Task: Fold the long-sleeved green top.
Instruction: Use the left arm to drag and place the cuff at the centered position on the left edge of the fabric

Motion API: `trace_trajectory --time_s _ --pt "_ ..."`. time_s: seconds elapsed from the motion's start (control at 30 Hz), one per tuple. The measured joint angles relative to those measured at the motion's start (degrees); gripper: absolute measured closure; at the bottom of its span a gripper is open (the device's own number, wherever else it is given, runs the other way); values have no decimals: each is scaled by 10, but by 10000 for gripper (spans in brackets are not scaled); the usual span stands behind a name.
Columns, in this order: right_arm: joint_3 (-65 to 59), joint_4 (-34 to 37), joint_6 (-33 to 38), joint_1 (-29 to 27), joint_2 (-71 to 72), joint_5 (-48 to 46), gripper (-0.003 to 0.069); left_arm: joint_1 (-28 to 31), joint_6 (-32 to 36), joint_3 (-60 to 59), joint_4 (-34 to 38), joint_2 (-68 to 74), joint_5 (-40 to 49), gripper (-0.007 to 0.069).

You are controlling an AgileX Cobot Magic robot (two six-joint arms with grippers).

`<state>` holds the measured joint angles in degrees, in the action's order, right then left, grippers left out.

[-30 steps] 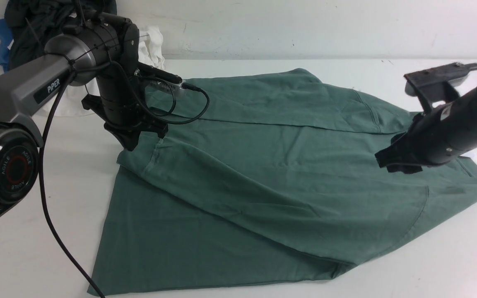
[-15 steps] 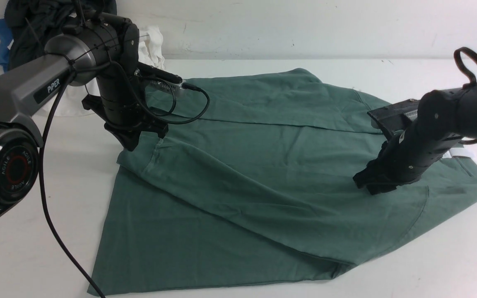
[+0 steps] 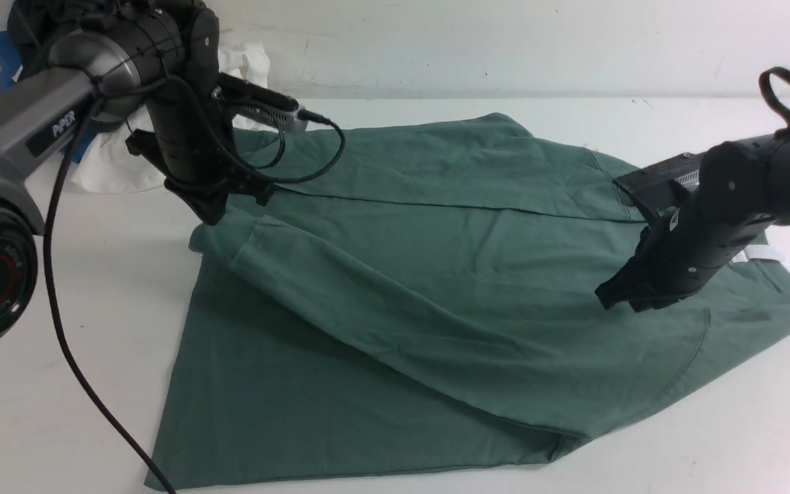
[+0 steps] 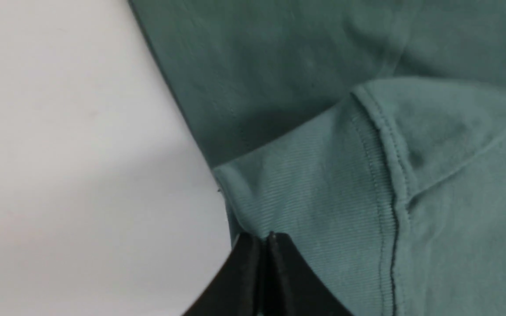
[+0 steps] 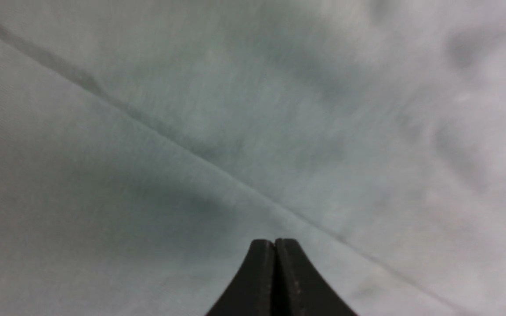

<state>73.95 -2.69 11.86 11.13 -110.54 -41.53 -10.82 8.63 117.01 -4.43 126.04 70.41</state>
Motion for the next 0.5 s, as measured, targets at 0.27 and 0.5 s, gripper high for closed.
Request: trace_trajectory --time_s 0.27,0.5 --pt "0 -23 -21 0 42 2 673 7 4 -18 9 -18 0 631" --pt "0 -26 -21 0 42 -1 673 15 10 -92 0 9 0 630"
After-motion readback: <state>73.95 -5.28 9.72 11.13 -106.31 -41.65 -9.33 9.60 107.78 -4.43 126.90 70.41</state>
